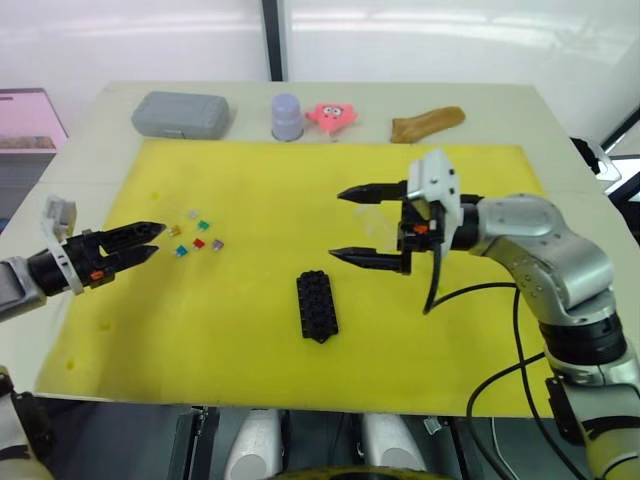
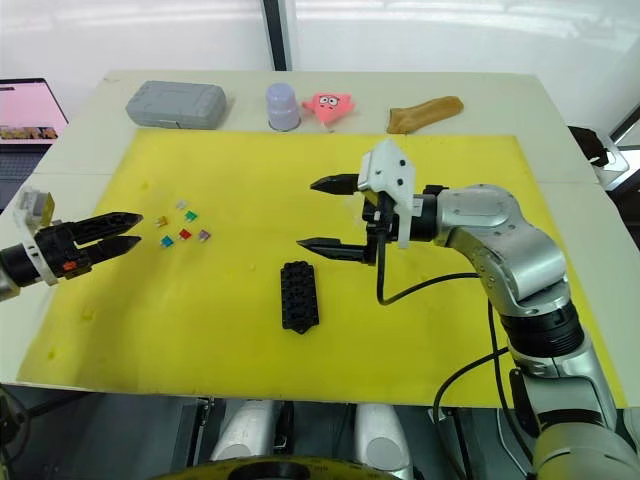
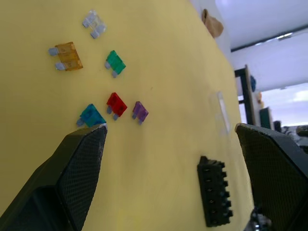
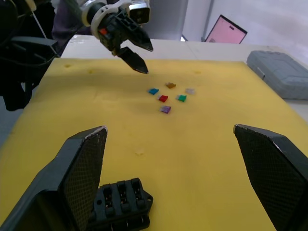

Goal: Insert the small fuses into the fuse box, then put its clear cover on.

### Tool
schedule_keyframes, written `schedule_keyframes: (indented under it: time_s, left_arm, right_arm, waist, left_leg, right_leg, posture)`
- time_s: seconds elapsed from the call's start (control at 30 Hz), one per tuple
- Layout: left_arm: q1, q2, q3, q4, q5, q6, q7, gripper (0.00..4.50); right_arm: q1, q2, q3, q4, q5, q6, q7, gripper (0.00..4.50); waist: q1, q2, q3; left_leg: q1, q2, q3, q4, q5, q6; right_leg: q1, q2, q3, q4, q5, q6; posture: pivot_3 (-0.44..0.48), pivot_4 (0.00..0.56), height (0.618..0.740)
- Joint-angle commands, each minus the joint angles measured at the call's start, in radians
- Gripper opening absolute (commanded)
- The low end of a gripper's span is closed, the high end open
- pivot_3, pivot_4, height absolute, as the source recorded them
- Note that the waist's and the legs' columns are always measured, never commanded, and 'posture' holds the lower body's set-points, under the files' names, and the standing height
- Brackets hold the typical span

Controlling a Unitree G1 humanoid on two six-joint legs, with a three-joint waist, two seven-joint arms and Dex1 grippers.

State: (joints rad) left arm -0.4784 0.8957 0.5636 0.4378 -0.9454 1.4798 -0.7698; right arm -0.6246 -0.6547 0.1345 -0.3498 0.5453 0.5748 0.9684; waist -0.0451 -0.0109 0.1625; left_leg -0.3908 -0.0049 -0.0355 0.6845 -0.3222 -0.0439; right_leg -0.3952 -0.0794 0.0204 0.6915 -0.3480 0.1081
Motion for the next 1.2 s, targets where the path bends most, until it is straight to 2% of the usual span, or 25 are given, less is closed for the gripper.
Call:
schedule_keyframes:
  time_s: [0.03, 0.13, 0.5, 0.6, 0.83, 0.97, 1.2]
  left_arm:
    - [-0.007, 0.015, 0.018, 0.032, -0.011, -0.007, -0.055, 4.5]
    - [-0.027, 0.016, 0.026, 0.124, 0.01, -0.033, -0.067, 4.5]
    - [-0.083, 0.022, 0.003, 0.274, 0.095, -0.16, -0.104, 4.5]
    - [-0.091, 0.015, -0.006, 0.292, 0.11, -0.168, -0.112, 4.5]
    - [-0.008, 0.035, 0.007, 0.216, 0.098, -0.115, -0.148, 4.5]
    - [-0.055, 0.036, 0.058, 0.289, 0.108, -0.145, -0.102, 4.5]
    - [-0.099, 0.009, 0.062, 0.319, 0.115, -0.167, -0.08, 4.5]
  right_arm:
    - [-0.039, 0.027, 0.014, -0.03, -0.023, -0.024, -0.01, 4.46]
    - [-0.05, 0.045, 0.032, -0.039, -0.04, -0.022, -0.019, 4.46]
    - [-0.063, 0.02, 0.011, -0.055, -0.041, 0.009, -0.017, 4.46]
    - [-0.064, 0.014, 0.012, -0.051, -0.048, 0.006, -0.017, 4.46]
    - [-0.058, 0.014, 0.005, -0.049, -0.048, 0.01, -0.031, 4.46]
    - [-0.061, 0.02, 0.014, -0.042, -0.053, 0.001, -0.028, 4.46]
    - [-0.086, 0.033, 0.027, -0.016, -0.065, -0.012, -0.018, 4.46]
  waist:
    - [-0.006, 0.0, 0.0]
    - [-0.012, 0.0, 0.0]
    - [-0.012, 0.0, 0.0]
    - [-0.012, 0.0, 0.0]
    - [-0.019, 0.0, 0.0]
    - [-0.019, 0.0, 0.0]
    - [-0.02, 0.0, 0.0]
  left_leg:
    - [0.0, 0.0, 0.0, 0.0, 0.0, 0.0]
    - [0.0, 0.0, 0.0, -0.001, 0.001, -0.001]
    - [0.0, 0.0, 0.0, 0.0, 0.001, -0.001]
    - [0.0, 0.0, 0.0, 0.0, 0.001, -0.001]
    - [0.0, 0.0, 0.0, -0.001, 0.001, -0.001]
    - [0.0, 0.0, 0.0, 0.0, 0.001, -0.001]
    - [0.0, -0.001, 0.0, 0.0, 0.001, -0.001]
  right_leg:
    - [-0.001, 0.0, 0.0, 0.001, 0.0, 0.0]
    - [-0.002, 0.0, 0.0, 0.002, 0.0, 0.0]
    - [-0.002, -0.001, 0.0, 0.004, 0.0, 0.0]
    - [-0.002, -0.001, 0.0, 0.004, 0.0, 0.0]
    - [-0.003, -0.002, 0.0, 0.005, 0.0, 0.0]
    - [-0.003, -0.002, 0.0, 0.005, 0.0, 0.0]
    - [-0.003, -0.002, 0.0, 0.005, 0.0, 0.0]
  posture:
    - [0.0, 0.15, 0.74]
    - [0.0, 0.15, 0.74]
    - [0.0, 0.15, 0.74]
    - [0.0, 0.15, 0.74]
    - [0.0, 0.15, 0.74]
    - [0.0, 0.15, 0.74]
    - [0.0, 0.15, 0.74]
